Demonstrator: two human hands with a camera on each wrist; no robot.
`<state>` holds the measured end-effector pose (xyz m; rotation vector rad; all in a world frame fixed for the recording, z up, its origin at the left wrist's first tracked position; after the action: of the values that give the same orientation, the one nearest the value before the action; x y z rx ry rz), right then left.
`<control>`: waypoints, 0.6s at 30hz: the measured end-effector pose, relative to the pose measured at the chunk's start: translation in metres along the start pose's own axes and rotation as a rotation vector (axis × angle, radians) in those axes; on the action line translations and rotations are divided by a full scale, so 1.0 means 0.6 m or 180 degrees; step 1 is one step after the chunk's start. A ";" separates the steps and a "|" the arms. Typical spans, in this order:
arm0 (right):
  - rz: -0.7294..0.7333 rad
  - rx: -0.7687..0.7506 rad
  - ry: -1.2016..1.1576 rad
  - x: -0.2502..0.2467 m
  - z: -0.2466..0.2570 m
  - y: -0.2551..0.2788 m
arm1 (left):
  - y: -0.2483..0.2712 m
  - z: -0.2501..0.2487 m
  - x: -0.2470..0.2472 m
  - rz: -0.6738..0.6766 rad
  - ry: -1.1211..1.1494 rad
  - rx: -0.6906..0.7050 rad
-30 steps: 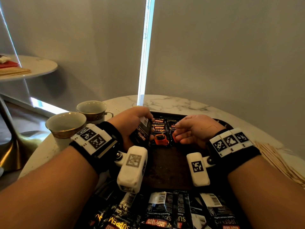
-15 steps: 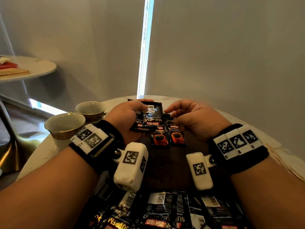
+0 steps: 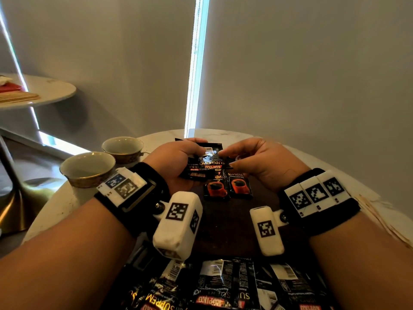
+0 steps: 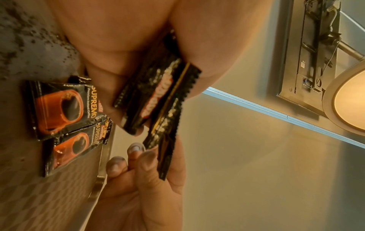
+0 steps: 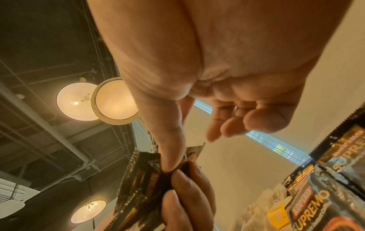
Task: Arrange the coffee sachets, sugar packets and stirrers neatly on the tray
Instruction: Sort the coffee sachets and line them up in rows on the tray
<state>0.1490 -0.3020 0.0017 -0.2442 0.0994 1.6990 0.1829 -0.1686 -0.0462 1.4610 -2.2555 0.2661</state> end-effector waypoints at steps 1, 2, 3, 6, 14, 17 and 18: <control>-0.0017 -0.0011 0.0022 0.000 0.001 0.000 | -0.001 0.001 -0.001 -0.0013 0.0038 0.0002; -0.0046 -0.0029 0.0033 -0.001 0.001 0.000 | -0.001 0.002 0.000 -0.0027 0.0070 0.0001; -0.0067 -0.0057 0.0039 -0.002 0.002 0.000 | -0.002 0.004 -0.001 -0.0045 0.0080 -0.0007; -0.0066 -0.0127 -0.0014 -0.002 0.004 0.001 | -0.005 0.009 -0.004 -0.0051 0.0045 -0.0044; -0.0939 -0.0231 -0.0992 -0.068 -0.008 -0.013 | 0.000 0.029 -0.011 -0.0144 0.0006 -0.0422; -0.1216 -0.0089 -0.0928 -0.111 -0.022 -0.022 | 0.001 0.023 -0.021 -0.0314 0.0001 -0.0372; -0.1211 0.0047 -0.0897 -0.118 -0.034 -0.023 | 0.001 0.022 -0.022 -0.0328 -0.0009 -0.0358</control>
<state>0.1736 -0.3725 -0.0017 -0.0077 -0.1367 1.3373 0.1835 -0.1628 -0.0641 1.5128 -2.1523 0.1036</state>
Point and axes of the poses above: each hand's wrist, its own y-axis away from the middle knuckle, its own x-axis out of the palm, z = x × y, the point moved 10 cm from there along -y, towards the middle knuckle, and after that the axes turned 6 degrees about x, right-handed, at the moved point
